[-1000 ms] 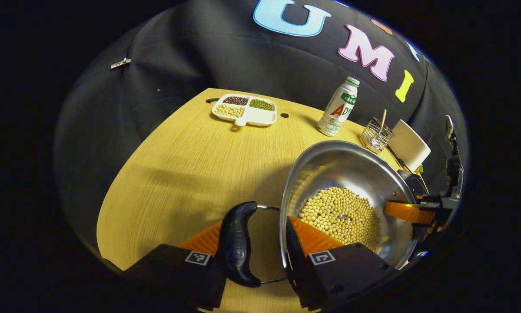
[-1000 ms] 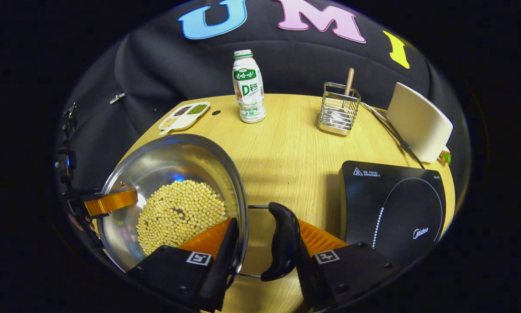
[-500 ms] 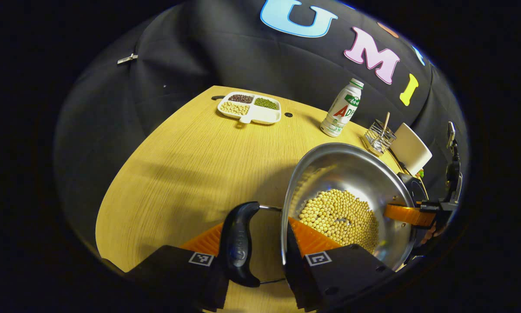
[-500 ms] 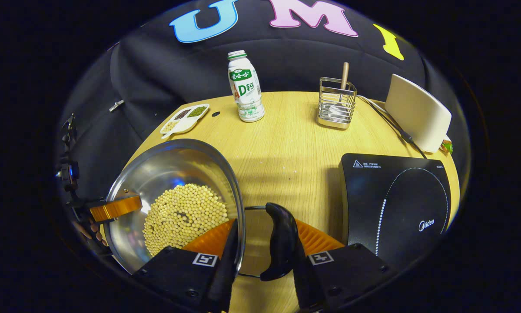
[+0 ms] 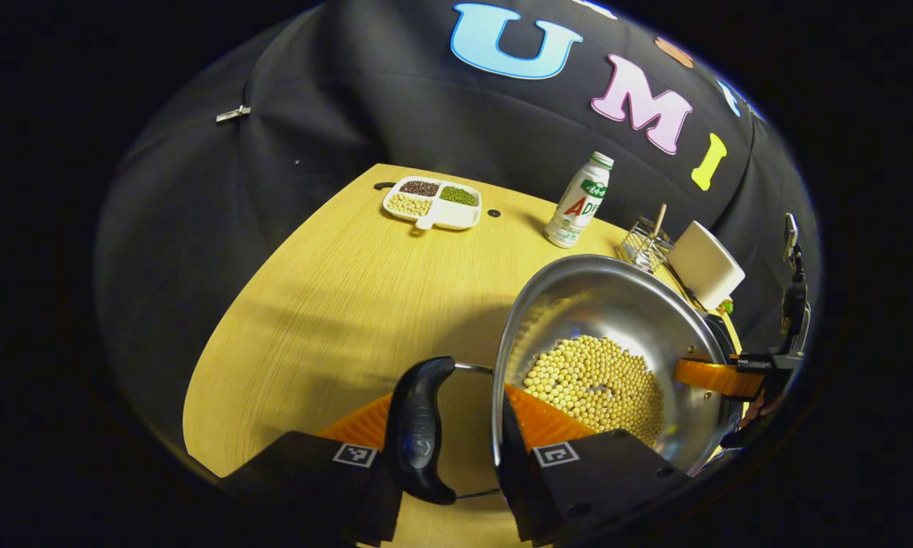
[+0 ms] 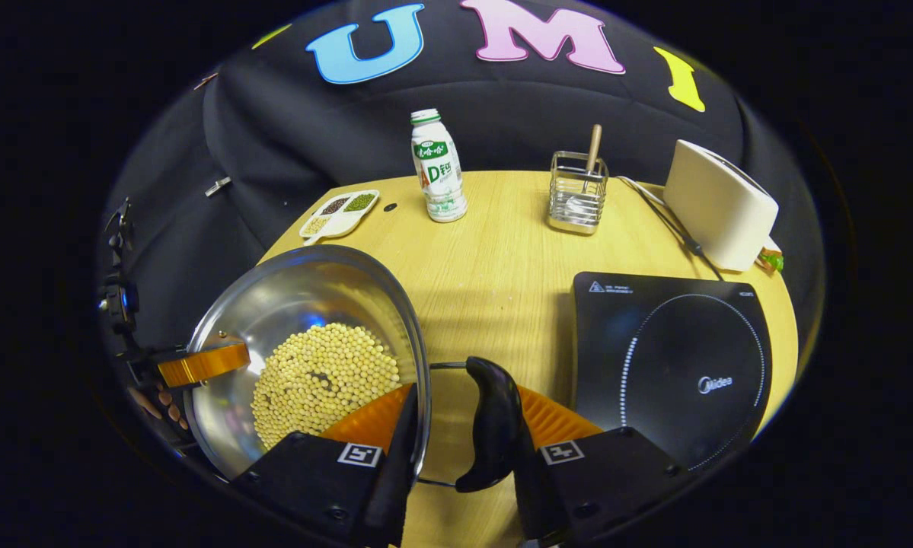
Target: First push the handle of the pot to place it horizontally, then grasp the pot with both hands and set it on the induction cooktop.
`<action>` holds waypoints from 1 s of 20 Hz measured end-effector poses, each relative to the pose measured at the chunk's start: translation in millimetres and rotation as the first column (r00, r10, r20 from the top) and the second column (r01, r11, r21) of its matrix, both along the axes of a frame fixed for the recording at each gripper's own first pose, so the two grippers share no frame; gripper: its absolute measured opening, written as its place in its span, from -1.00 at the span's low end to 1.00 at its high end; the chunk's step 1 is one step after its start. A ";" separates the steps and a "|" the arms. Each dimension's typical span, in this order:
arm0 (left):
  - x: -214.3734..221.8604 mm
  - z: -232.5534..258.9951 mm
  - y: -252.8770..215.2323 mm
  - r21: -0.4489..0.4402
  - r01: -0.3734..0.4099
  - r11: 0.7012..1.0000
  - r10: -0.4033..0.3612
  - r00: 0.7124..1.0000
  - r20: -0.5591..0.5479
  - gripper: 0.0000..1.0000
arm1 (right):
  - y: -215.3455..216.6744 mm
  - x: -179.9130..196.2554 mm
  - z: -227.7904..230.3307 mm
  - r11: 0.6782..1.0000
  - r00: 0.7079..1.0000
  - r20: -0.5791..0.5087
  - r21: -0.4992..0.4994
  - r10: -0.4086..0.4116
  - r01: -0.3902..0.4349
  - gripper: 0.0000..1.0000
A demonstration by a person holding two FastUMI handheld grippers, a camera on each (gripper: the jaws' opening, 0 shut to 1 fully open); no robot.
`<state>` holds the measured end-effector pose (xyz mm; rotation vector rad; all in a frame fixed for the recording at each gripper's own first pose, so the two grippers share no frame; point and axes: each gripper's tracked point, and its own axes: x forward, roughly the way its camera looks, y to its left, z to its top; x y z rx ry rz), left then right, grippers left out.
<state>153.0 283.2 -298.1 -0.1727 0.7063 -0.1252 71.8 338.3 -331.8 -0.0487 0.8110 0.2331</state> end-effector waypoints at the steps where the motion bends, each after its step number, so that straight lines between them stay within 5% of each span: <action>1: -5.5 6.5 -4.3 -0.002 0.004 1.000 -0.004 1.000 0.003 0.19 | -4.8 -5.6 7.8 1.000 1.000 0.004 -0.002 -0.004 0.004 0.21; 11: -49.7 55.4 -60.9 -0.021 0.066 0.998 -0.065 0.997 0.033 0.19 | -60.1 -51.0 75.3 0.998 0.997 0.051 0.001 -0.055 0.055 0.20; 20: -37.8 70.2 -136.1 -0.002 0.146 0.989 -0.146 0.989 0.033 0.19 | -132.7 -50.2 97.4 0.991 0.988 0.074 0.031 -0.133 0.131 0.20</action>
